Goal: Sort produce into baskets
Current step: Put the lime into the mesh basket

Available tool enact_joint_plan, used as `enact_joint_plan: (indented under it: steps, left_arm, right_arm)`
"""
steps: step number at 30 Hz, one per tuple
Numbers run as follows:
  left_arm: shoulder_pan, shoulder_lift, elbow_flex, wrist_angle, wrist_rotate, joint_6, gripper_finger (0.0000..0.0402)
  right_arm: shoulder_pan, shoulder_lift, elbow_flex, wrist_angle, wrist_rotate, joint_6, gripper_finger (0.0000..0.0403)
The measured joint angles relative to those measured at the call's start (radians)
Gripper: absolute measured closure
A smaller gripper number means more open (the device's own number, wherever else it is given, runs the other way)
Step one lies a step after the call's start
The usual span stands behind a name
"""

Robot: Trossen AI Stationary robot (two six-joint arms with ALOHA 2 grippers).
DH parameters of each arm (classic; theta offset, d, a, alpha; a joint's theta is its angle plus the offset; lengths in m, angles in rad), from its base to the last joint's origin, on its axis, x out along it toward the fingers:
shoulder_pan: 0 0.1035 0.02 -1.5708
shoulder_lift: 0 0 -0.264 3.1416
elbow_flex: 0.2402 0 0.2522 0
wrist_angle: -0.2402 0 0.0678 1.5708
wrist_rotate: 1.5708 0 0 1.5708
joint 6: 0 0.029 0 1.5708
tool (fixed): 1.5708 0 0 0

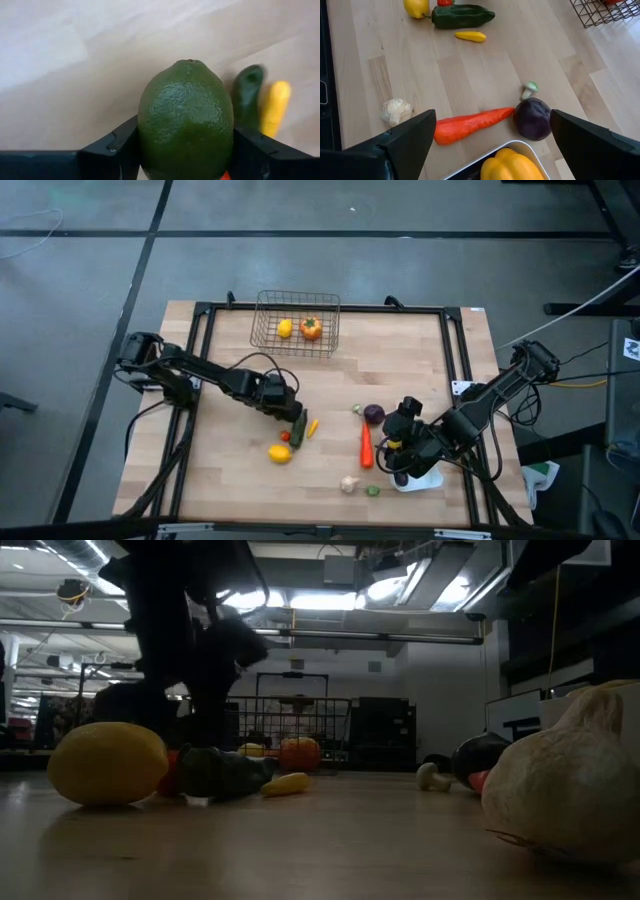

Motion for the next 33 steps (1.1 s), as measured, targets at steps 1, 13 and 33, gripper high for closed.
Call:
enact_joint_plan:
  steps: [1, 13, 33]
  left_arm:
    - [0.009, -0.018, 0.0, 0.001, 0.0, 0.016, 0.0187]
    - [0.207, -0.29, 0.0, 0.163, -0.05, 0.325, 0.0185]
    - [0.594, -0.252, 0.001, 0.475, -0.063, 1.072, 0.0183]
  right_arm:
    - [0.0, 0.0, 0.0, 0.0, 0.0, 0.0, 0.0015]
    - [0.0, 0.0, 0.0, 0.01, 0.0, 0.001, 0.0015]
    - [0.0, 0.0, 0.0, 0.062, 0.053, 0.005, 0.0015]
